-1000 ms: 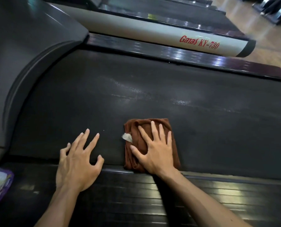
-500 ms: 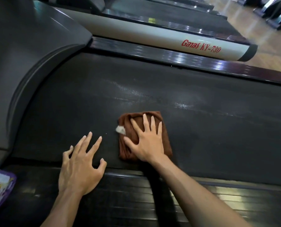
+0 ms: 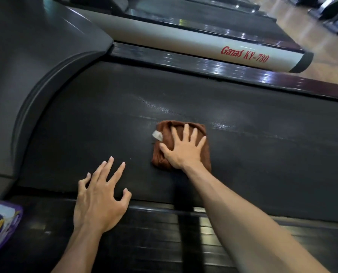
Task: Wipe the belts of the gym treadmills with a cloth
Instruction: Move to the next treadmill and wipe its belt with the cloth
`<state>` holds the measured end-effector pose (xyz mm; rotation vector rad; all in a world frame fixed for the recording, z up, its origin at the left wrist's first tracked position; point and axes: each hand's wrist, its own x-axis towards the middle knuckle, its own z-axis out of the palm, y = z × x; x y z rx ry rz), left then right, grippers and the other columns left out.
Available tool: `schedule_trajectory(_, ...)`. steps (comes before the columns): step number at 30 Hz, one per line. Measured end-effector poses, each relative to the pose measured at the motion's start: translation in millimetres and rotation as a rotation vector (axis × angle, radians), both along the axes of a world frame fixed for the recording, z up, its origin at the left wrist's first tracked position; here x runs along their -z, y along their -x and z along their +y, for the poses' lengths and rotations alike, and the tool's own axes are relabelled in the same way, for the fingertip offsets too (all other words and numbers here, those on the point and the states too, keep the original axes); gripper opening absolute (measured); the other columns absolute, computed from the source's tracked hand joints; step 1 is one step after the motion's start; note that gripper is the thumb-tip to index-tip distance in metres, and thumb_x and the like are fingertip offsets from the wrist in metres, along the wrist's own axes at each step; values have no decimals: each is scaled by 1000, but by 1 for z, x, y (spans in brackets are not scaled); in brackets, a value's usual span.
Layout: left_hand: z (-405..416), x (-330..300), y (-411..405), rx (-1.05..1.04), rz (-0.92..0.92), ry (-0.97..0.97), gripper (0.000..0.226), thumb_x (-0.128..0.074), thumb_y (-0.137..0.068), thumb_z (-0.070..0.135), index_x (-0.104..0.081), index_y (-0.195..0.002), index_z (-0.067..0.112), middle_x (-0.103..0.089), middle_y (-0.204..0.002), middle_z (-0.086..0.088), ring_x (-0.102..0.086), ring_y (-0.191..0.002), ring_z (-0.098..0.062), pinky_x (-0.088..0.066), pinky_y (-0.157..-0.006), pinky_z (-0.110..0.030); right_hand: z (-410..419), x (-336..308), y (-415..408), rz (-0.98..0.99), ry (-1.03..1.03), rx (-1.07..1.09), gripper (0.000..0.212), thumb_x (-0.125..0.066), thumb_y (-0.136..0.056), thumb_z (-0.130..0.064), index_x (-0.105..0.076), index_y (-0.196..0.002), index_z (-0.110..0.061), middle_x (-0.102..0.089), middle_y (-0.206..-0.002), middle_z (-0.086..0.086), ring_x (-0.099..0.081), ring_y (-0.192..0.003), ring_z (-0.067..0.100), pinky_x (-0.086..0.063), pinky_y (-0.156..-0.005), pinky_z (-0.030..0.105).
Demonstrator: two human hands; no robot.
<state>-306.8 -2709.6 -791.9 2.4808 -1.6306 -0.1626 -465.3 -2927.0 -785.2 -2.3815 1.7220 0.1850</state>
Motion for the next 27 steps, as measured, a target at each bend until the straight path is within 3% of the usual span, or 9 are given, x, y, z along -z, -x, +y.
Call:
schedule_trajectory(7, 0, 2, 0, 1, 10, 0, 77, -39, -83, 57, -31, -158, 39, -19, -169, 5, -19, -155, -12, -28, -119, -46, 68, 5, 49, -116, 74, -260, 85, -22, -84, -85, -14, -162, -50, 0, -175, 2, 11, -160, 32, 10, -125, 60)
schedule_trajectory(11, 1, 3, -2, 0, 2, 5, 77, -36, -84, 58, -30, -158, 40, -20, -169, 5, -20, -155, -11, -29, -118, -46, 52, 3, 76, -29, 38, -26, 93, -15, -78, -91, -11, -162, -51, 9, -174, -3, 13, -160, 27, 10, -125, 58)
schedule_trajectory(14, 0, 3, -2, 4, 12, 8, 75, -42, -86, 57, -29, -158, 40, -19, -169, 5, -19, -155, -12, -29, -119, -48, 8, -4, 53, -30, -13, 163, 88, -27, -90, -85, -11, -165, -42, 10, -174, 4, 13, -159, 35, 11, -123, 65)
schedule_trajectory(16, -1, 2, -1, 5, 5, 3, 76, -41, -84, 57, -28, -158, 40, -21, -169, 4, -21, -155, -13, -30, -118, -47, -17, -6, 26, -38, -54, 174, 88, -30, -93, -82, -9, -166, -38, 12, -174, 8, 16, -158, 40, 12, -120, 69)
schedule_trajectory(20, 1, 3, -1, -7, 5, -11, 78, -39, -82, 58, -32, -157, 39, -23, -168, 5, -23, -154, -12, -31, -117, -47, -14, 3, -21, -50, -8, 0, 86, -32, -93, -80, -10, -165, -38, 11, -174, 8, 17, -157, 40, 16, -118, 69)
schedule_trajectory(24, -1, 1, -2, -6, 4, -27, 75, -43, -86, 58, -31, -158, 40, -19, -169, 6, -20, -154, -10, -29, -118, -46, 40, 2, -4, -154, 46, -280, 83, -35, -93, -79, -14, -164, -43, 4, -175, 3, 17, -158, 33, 16, -122, 62)
schedule_trajectory(27, 1, 0, -1, -1, 11, -29, 75, -43, -86, 58, -30, -158, 40, -17, -169, 7, -17, -155, -10, -28, -119, -46, 70, 9, 46, -129, 100, -219, 85, -24, -88, -83, -15, -164, -44, 1, -175, 0, 13, -160, 29, 12, -124, 61)
